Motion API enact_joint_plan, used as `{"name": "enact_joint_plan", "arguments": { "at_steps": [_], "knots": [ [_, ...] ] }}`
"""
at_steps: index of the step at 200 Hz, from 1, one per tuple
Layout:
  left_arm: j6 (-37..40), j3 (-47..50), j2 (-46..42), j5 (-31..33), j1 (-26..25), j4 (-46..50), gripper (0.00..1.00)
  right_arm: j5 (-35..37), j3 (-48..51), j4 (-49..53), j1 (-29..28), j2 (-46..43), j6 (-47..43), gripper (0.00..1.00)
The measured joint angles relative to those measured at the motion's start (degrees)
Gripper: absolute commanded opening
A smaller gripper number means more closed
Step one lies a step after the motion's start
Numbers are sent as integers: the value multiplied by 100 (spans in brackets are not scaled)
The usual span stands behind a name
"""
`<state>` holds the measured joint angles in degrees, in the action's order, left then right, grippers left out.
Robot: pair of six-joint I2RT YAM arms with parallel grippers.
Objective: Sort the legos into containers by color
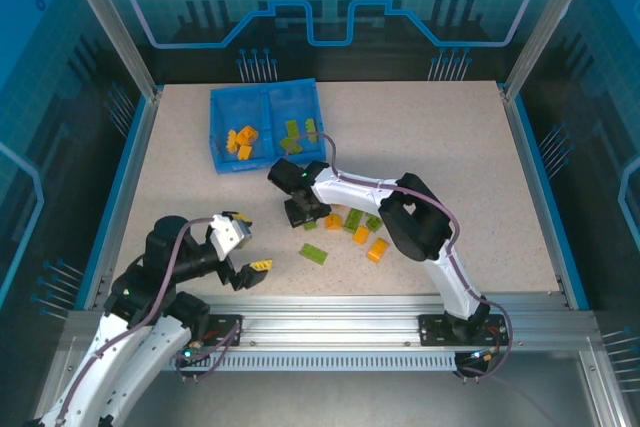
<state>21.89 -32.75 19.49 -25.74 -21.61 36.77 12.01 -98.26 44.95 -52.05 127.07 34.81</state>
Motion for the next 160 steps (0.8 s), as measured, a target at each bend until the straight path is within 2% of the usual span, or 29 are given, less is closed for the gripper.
{"name": "enact_joint_plan", "arguments": {
  "at_steps": [41,84,122,138,160],
  "knots": [
    [275,39,-50,-122,0,0,99,31,-9,-20,-46,17,39,30],
    [411,105,-50,-160,0,0,99,33,264,-46,-46,-269,-39,29],
    [400,109,-50,-28,0,-4,99,245,284,-238,-28,-1082,-407,29],
    [389,109,-68,87,0,-17,99,431,22,-387,28,-1316,-660,28],
    [367,116,-175,201,0,-50,99,673,-645,-671,240,-1174,-1032,28]
  ]
}}
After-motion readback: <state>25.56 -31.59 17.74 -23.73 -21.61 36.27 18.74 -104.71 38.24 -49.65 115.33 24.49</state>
